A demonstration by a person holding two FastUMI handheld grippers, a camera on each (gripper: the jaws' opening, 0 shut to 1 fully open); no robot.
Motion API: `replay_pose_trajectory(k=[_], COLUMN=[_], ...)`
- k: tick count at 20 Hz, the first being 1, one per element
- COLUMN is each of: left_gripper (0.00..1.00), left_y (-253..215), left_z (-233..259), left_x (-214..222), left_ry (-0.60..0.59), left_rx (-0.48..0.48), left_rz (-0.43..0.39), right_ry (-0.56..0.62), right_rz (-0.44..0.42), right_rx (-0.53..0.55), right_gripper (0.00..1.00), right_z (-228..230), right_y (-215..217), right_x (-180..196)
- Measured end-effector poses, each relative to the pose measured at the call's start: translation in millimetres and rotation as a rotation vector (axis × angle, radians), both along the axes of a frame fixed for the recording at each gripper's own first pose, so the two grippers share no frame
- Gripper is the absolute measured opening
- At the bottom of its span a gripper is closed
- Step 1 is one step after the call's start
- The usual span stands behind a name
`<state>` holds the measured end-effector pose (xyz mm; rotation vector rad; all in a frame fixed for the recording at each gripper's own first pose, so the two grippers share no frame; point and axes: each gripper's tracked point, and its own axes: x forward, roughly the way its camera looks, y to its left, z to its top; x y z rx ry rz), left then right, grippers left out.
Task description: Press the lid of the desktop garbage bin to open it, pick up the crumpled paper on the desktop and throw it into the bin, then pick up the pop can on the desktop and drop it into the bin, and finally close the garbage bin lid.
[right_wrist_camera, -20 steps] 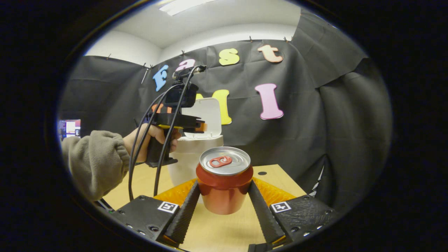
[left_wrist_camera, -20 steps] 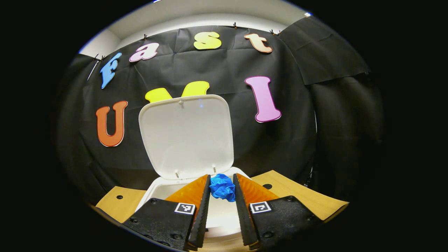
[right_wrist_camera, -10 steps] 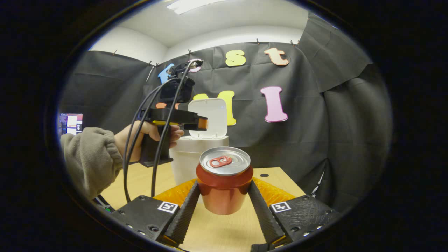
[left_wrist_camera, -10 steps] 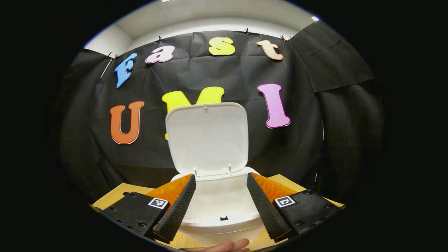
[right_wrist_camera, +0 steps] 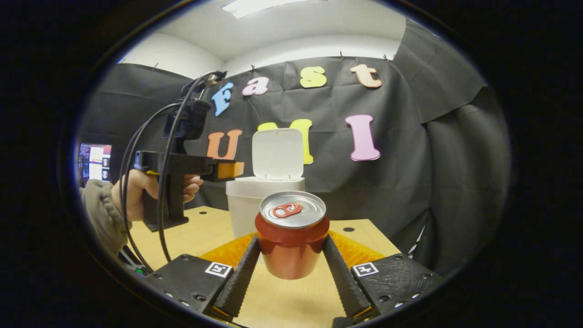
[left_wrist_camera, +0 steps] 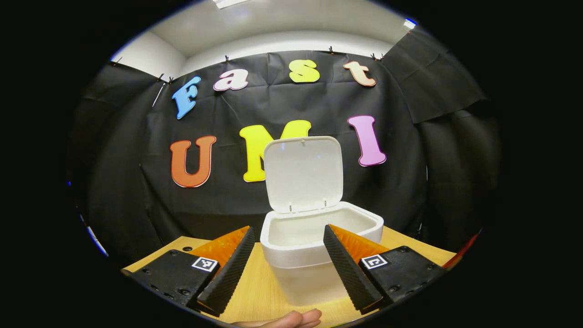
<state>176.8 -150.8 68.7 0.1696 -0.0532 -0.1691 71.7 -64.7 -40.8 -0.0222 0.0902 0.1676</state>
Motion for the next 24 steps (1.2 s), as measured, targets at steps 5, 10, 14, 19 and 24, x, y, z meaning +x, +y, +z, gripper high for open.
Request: replay_pose_trajectory(k=[5, 10, 14, 19, 24], left_gripper=[0.99, 0.99, 0.99, 0.99, 0.99], left_y=[20, 13, 13, 23, 49], left_z=[-32, -72, -96, -95, -80], left_x=[-34, -71, -97, -121, -130], left_ry=[-0.026, -0.029, -0.009, -0.013, -0.039], left_rx=[0.049, 0.112, 0.083, 0.020, 0.025], left_rz=[0.023, -0.034, -0.019, -0.013, 0.030], right_ry=[-0.049, -0.047, -0.024, 0.093, 0.202], right_rz=[0.019, 0.012, -0.007, -0.032, -0.009], right_rx=[0.004, 0.027, -0.009, -0.131, -0.079], right_gripper=[0.81, 0.80, 0.81, 0.80, 0.81], right_z=[11, 7, -14, -66, -76], right_y=[5, 8, 12, 7, 19], right_x=[-6, 0, 7, 5, -2])
